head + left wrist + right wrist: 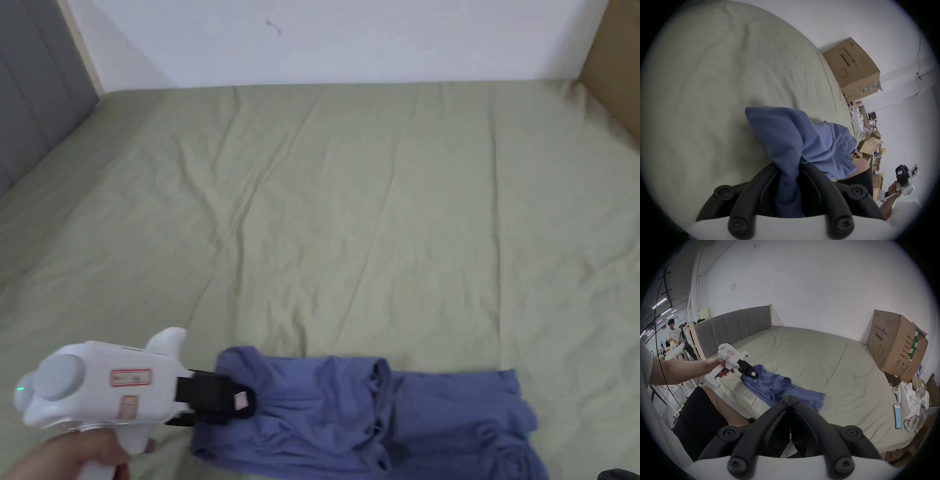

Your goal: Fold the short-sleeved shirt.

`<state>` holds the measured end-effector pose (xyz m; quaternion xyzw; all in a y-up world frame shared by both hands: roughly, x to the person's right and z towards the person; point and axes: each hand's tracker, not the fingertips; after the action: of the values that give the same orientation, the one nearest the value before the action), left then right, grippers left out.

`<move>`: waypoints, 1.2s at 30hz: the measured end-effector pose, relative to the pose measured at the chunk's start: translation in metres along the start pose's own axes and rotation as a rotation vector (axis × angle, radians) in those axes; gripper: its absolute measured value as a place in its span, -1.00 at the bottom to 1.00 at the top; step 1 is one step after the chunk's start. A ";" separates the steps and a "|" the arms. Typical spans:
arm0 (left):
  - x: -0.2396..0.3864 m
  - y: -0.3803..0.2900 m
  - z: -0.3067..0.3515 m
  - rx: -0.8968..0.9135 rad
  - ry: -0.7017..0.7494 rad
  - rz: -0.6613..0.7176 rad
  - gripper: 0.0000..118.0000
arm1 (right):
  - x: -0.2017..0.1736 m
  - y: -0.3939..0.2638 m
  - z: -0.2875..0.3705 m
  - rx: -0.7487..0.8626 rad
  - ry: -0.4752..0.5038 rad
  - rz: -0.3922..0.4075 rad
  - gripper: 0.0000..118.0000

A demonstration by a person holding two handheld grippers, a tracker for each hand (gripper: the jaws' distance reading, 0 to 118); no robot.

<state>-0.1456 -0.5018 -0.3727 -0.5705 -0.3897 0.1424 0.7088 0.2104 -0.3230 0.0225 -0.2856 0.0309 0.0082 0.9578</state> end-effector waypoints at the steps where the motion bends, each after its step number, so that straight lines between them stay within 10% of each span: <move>1: -0.007 0.002 0.013 0.017 0.089 -0.010 -0.82 | 0.000 0.000 0.001 0.002 -0.003 -0.001 -1.00; 11: 0.075 0.011 0.084 0.004 0.361 -0.123 -0.82 | 0.006 -0.015 0.014 0.044 0.031 -0.014 -1.00; 22: 0.226 -0.021 -0.107 -0.153 0.295 -0.393 -0.81 | 0.034 -0.039 0.046 0.064 -0.009 -0.057 -1.00; 28: 0.214 -0.022 -0.157 -0.235 0.214 -0.276 0.39 | 0.050 -0.050 0.053 0.041 -0.052 -0.083 -1.00; 36: 0.260 -0.027 -0.048 0.043 0.324 -0.384 0.36 | 0.055 -0.045 0.052 0.071 -0.027 -0.102 -1.00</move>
<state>0.0531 -0.3754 -0.2490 -0.4860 -0.3692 -0.0798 0.7881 0.2697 -0.3326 0.0867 -0.2526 0.0038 -0.0382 0.9668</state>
